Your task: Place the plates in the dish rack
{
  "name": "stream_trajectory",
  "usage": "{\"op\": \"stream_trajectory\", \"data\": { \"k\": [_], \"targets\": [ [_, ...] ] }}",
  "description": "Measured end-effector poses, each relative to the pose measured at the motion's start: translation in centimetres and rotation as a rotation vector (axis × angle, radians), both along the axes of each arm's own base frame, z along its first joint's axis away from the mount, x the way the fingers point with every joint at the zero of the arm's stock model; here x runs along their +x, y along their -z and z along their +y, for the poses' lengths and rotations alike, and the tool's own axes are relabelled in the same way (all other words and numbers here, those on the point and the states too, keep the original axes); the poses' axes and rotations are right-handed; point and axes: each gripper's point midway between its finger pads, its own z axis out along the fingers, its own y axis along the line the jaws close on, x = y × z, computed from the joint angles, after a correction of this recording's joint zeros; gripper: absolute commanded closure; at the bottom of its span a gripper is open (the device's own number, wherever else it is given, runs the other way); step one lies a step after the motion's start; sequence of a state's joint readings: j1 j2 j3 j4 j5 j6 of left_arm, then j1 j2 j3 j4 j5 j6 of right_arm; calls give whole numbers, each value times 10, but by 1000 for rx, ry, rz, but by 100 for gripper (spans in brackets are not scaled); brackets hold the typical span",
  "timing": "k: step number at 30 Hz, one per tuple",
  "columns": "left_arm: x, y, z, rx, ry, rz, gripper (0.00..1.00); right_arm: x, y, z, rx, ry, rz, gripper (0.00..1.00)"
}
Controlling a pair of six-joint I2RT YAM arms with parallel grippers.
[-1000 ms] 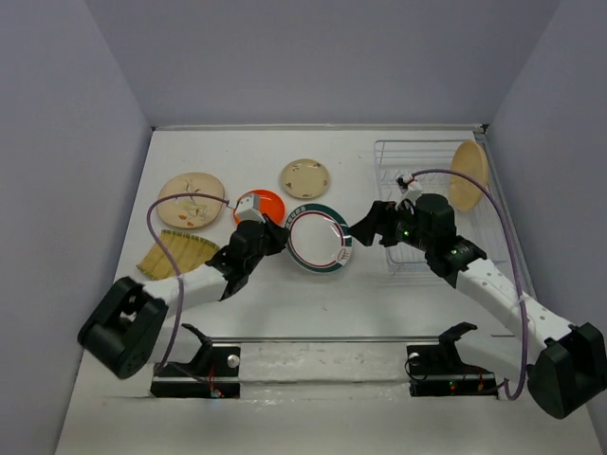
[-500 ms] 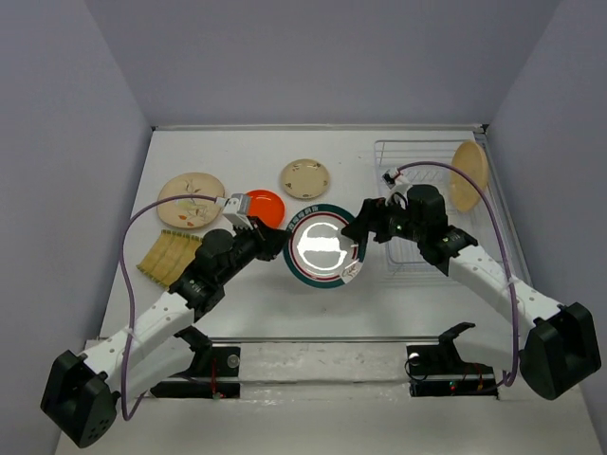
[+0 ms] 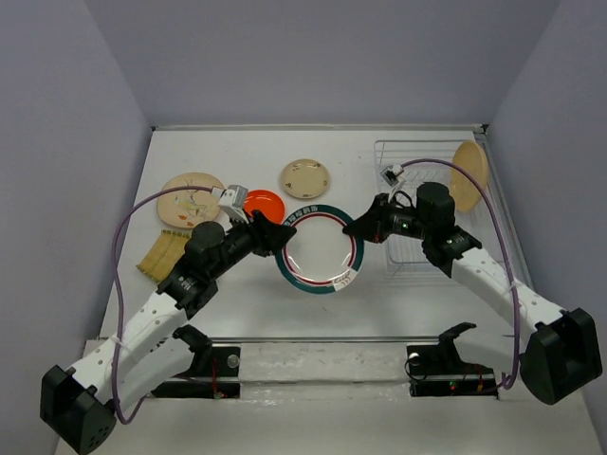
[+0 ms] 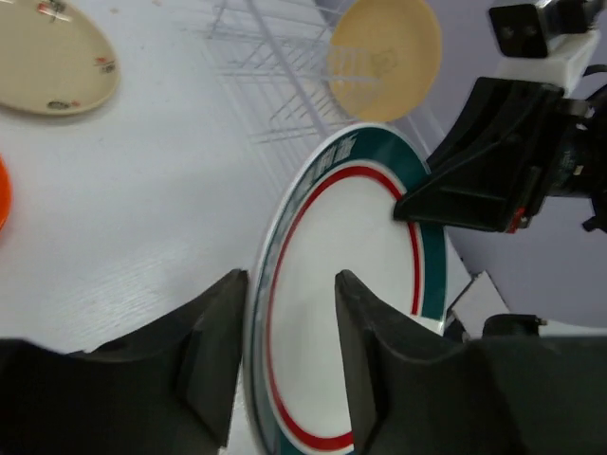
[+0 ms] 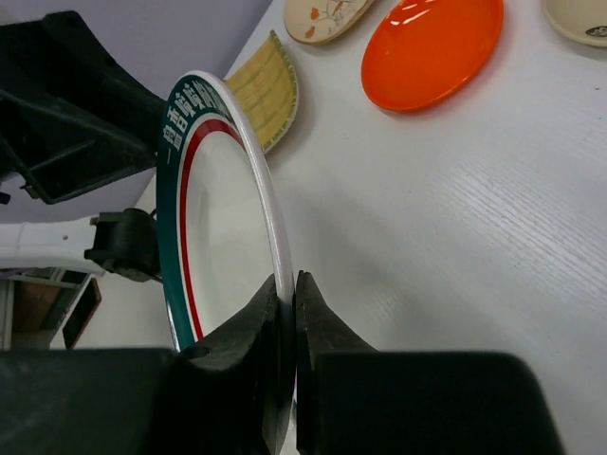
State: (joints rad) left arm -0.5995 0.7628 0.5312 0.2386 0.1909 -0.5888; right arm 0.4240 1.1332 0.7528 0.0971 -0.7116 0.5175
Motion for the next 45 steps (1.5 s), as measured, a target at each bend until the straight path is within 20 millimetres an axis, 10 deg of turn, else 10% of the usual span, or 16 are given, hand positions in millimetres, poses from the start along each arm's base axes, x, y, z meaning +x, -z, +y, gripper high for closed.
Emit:
{"op": "stream_trajectory", "data": {
  "k": [2, 9, 19, 30, 45],
  "targets": [
    [-5, -15, -6, -2, 39, -20, 1, -3, -6, -3, 6, 3, -10, 93],
    [-8, -86, 2, 56, 37, -202, 1, 53, -46, -78, -126, 427, -89, 93],
    [1, -25, 26, 263, -39, -124, 1, 113, -149, -235, -568, 1232, -402, 93],
    [5, -17, 32, 311, -52, -127, 1, 176, -87, -299, -1262, 1259, -383, 93],
    [10, -9, 33, 337, -54, -107, 1, 187, -67, -332, -1329, 1250, -337, 93]
  ]
}}
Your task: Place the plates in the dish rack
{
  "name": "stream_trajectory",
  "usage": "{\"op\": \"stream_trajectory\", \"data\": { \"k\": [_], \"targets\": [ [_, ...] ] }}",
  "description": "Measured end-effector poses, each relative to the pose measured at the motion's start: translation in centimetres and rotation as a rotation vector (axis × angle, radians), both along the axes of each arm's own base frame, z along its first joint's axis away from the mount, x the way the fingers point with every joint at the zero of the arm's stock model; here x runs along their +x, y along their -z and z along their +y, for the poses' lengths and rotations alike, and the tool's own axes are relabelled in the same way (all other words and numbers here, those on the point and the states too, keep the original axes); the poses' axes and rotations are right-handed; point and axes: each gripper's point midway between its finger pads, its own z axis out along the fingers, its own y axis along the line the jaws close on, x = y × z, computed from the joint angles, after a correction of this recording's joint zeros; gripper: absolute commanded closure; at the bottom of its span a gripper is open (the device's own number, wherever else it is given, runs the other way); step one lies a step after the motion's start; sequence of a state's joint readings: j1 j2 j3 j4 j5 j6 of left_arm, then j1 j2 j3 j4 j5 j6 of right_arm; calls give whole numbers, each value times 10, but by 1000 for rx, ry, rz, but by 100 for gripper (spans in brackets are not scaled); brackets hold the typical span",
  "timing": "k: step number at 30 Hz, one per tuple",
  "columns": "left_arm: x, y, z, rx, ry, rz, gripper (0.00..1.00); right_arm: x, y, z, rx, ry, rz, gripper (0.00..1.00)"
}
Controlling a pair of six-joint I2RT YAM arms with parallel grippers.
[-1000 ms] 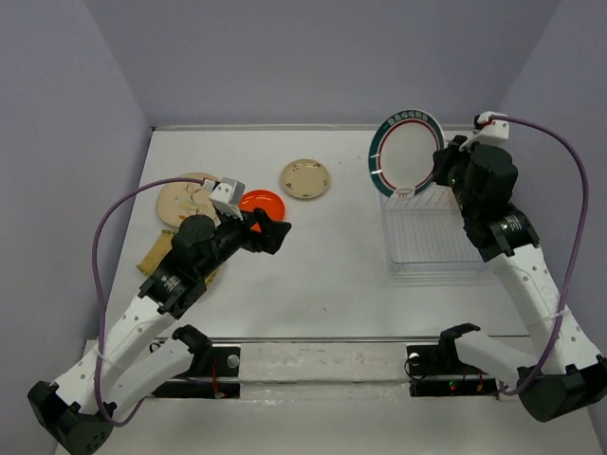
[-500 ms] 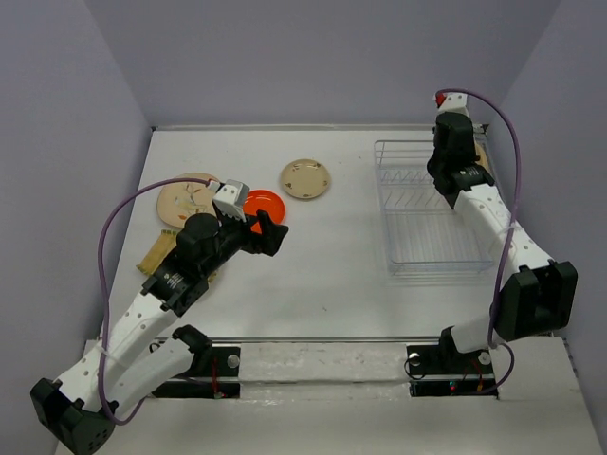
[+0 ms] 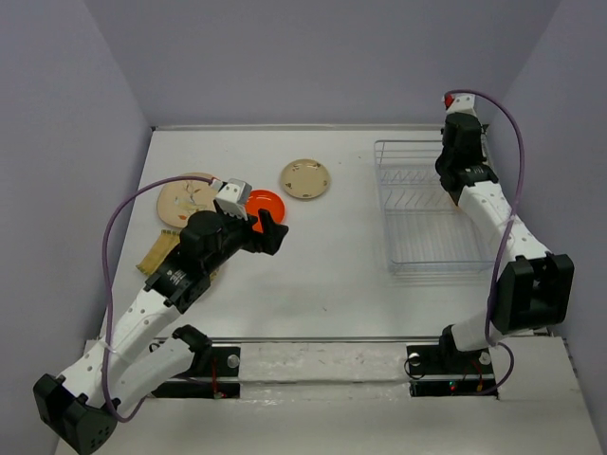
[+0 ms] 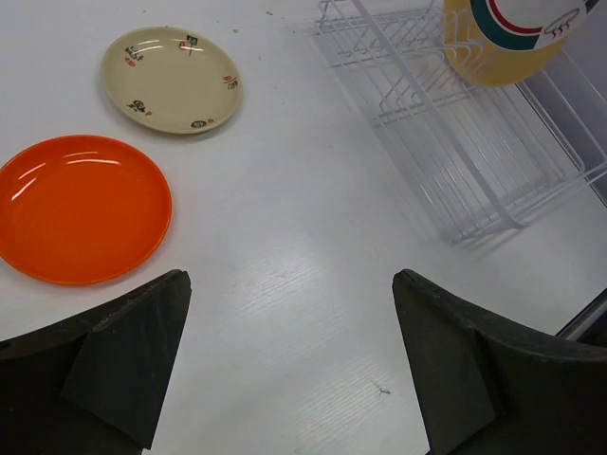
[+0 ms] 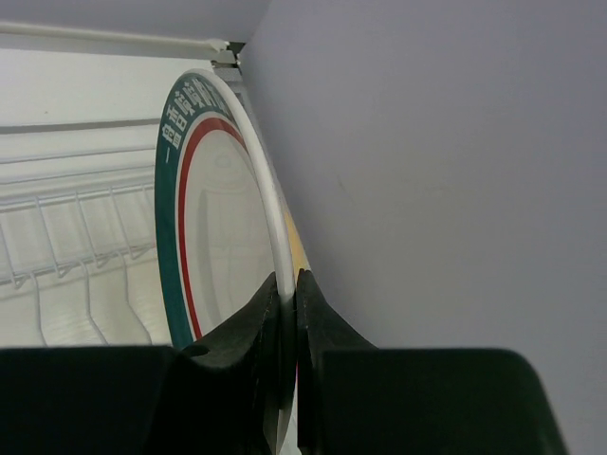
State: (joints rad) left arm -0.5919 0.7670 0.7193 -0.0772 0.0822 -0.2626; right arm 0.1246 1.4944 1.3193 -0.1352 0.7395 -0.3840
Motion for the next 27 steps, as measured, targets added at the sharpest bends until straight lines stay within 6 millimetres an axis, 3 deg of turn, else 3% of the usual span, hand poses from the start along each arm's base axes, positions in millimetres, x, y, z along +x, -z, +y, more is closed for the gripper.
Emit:
{"op": "stream_trajectory", "data": {
  "k": [8, 13, 14, 17, 20, 27],
  "targets": [
    [3, 11, -4, 15, 16, 34, 1, 6, 49, 9, 37, -45, 85, 93],
    [3, 9, -3, 10, 10, 30, 1, 11, 66, 10, 51, -51, 113, 90],
    [4, 9, -3, 9, 10, 33, 1, 11, 68, 10, 55, -51, 115, 87],
    [5, 13, -4, 9, 6, 49, 1, 7, 82, 11, 74, -45, 130, 56],
    [7, 19, -6, 11, -1, 73, 1, 6, 87, 12, 104, -32, 120, 39],
    [9, 22, -5, -4, -27, 96, 2, 5, 93, 18, 188, -13, 91, 27]
  ]
}}
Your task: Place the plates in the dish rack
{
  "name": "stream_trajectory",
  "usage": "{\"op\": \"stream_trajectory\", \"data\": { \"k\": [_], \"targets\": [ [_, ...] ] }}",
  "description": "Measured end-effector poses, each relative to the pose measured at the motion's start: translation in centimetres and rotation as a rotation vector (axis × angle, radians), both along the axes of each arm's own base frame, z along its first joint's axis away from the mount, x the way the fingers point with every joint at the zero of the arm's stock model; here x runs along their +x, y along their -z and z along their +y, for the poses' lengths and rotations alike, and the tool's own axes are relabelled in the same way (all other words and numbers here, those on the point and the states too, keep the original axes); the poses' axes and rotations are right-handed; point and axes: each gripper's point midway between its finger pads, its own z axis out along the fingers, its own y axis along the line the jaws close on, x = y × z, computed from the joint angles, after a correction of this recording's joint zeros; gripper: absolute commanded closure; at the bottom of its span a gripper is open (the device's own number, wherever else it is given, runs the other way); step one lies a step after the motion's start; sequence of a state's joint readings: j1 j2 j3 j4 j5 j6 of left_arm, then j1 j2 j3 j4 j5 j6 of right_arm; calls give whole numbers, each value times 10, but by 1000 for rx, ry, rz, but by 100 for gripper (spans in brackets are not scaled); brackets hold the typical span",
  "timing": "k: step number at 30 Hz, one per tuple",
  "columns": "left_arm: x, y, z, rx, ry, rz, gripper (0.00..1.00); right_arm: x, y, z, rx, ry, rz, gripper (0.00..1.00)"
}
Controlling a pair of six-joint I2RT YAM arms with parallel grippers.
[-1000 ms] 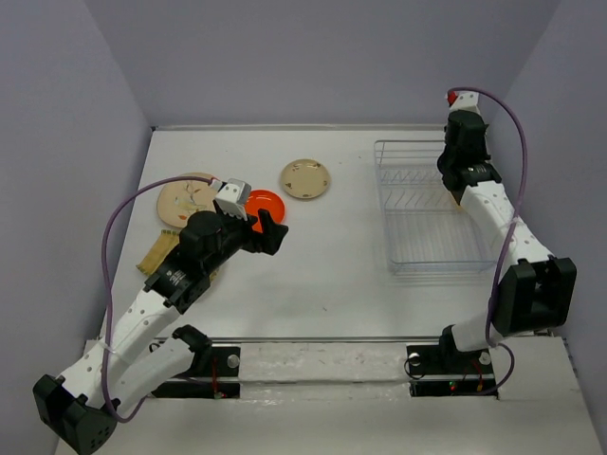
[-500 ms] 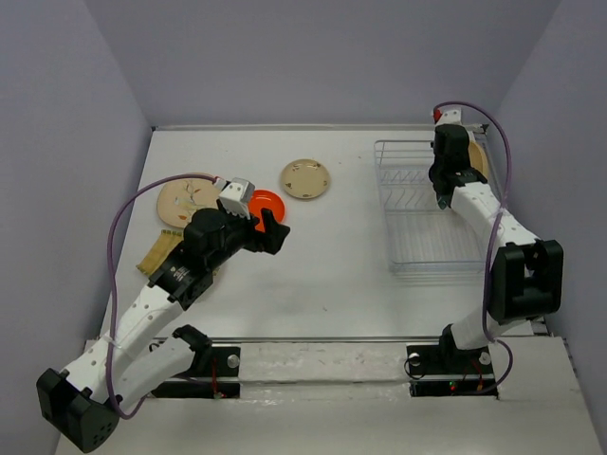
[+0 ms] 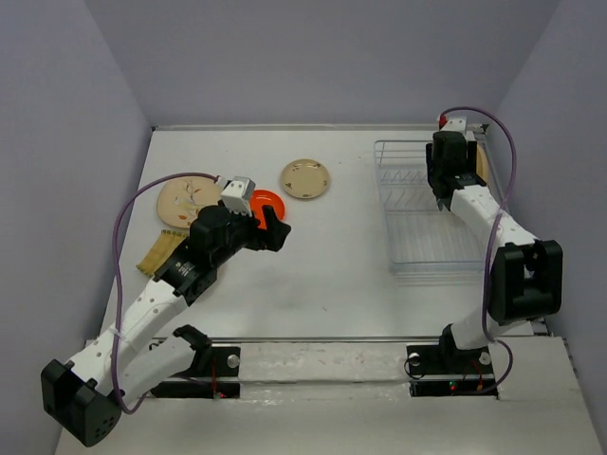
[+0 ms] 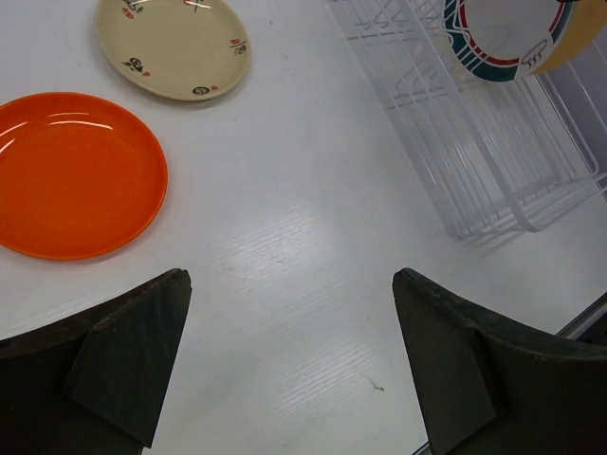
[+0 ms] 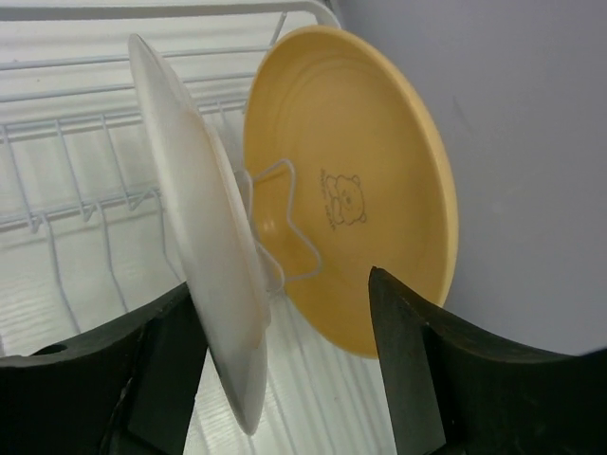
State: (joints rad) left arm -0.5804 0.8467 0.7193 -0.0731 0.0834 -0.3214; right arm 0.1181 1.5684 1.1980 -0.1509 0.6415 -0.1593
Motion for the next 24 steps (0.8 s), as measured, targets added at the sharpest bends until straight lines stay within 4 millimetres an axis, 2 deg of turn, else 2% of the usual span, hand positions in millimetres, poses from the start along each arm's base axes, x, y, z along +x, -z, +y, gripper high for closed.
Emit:
{"op": "stream_trajectory", "data": {
  "k": [4, 7, 9, 11, 13, 15, 19, 24],
  "targets": [
    [3, 3, 2, -16, -38, 25, 5, -10, -5, 12, 105, -19, -23, 26],
    [8, 11, 3, -50, -85, 71, 6, -19, -34, 23, 200, -53, -110, 26],
    [11, 20, 5, -81, -126, 94, 6, -26, -61, 31, 256, -85, -192, 26],
    [12, 38, 10, -104, -177, 139, 7, -30, -78, 32, 271, -96, -237, 27],
    [12, 52, 15, -119, -213, 176, 7, -29, -84, 33, 274, -97, -253, 27],
    [13, 63, 18, -130, -242, 210, 7, -25, -75, 34, 275, -97, -228, 26],
    [17, 61, 19, -155, -266, 211, 6, -23, -36, 45, 303, -139, -97, 23],
    [23, 56, 26, -179, -296, 186, 6, -29, -22, 51, 314, -171, -23, 21]
  ]
}}
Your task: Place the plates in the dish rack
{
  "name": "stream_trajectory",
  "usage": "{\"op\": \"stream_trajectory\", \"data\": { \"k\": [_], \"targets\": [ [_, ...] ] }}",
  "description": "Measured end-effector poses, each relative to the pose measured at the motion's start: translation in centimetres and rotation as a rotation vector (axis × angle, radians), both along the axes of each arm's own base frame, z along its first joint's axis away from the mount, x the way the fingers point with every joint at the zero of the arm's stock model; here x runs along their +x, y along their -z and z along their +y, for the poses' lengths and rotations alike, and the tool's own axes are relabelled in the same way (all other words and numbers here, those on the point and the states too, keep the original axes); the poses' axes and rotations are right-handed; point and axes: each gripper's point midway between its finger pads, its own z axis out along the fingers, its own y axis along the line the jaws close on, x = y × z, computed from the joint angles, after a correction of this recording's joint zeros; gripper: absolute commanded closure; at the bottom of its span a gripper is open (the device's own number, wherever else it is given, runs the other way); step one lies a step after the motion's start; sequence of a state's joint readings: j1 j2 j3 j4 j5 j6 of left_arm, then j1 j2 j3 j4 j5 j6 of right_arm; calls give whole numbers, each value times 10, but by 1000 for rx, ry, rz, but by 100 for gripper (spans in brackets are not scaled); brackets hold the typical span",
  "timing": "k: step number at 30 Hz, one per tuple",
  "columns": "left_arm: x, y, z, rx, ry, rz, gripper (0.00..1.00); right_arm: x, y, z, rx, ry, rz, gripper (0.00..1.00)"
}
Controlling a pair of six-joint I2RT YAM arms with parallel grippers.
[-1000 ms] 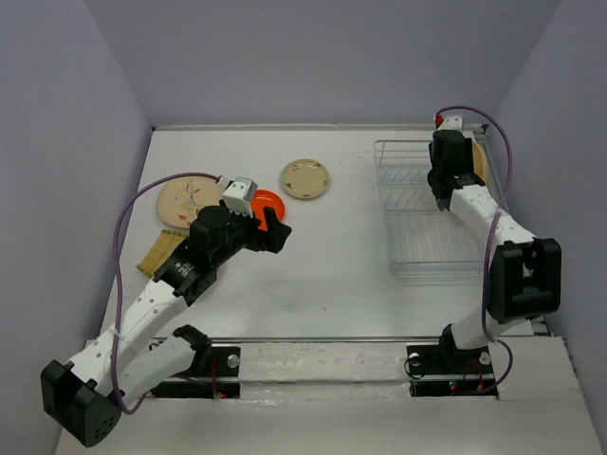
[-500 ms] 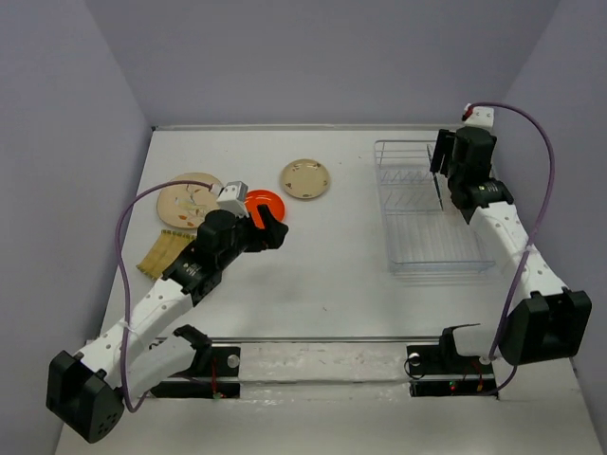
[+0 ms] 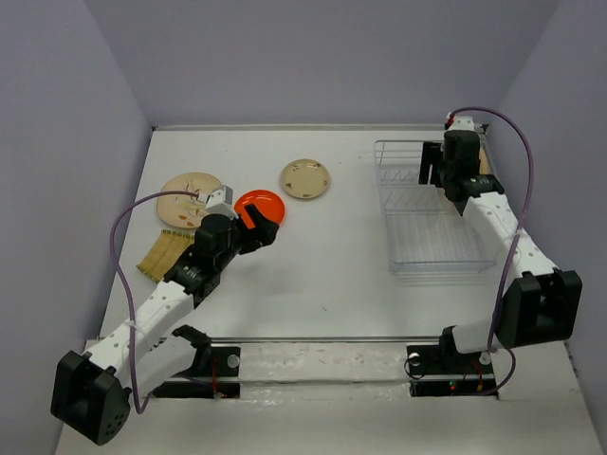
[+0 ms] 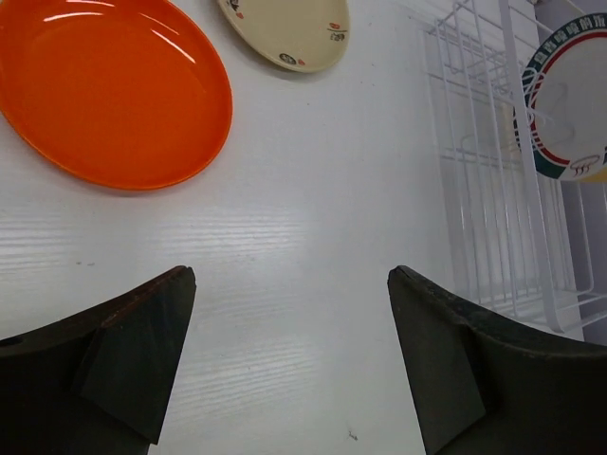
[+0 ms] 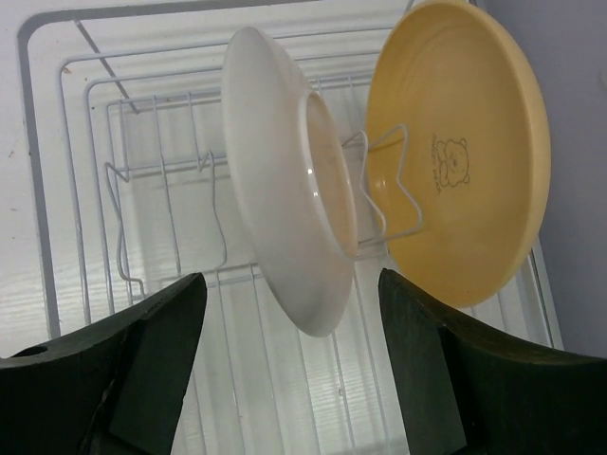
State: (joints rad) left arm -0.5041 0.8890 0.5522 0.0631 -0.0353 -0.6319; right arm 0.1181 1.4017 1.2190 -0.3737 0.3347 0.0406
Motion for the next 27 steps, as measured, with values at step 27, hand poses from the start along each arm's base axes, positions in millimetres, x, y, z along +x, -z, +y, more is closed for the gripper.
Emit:
{"op": "stream_trajectory", "data": {
  "k": [27],
  "targets": [
    [-1, -9, 14, -28, -25, -46, 6, 9, 9, -89, -112, 363, 84, 46]
  ]
}}
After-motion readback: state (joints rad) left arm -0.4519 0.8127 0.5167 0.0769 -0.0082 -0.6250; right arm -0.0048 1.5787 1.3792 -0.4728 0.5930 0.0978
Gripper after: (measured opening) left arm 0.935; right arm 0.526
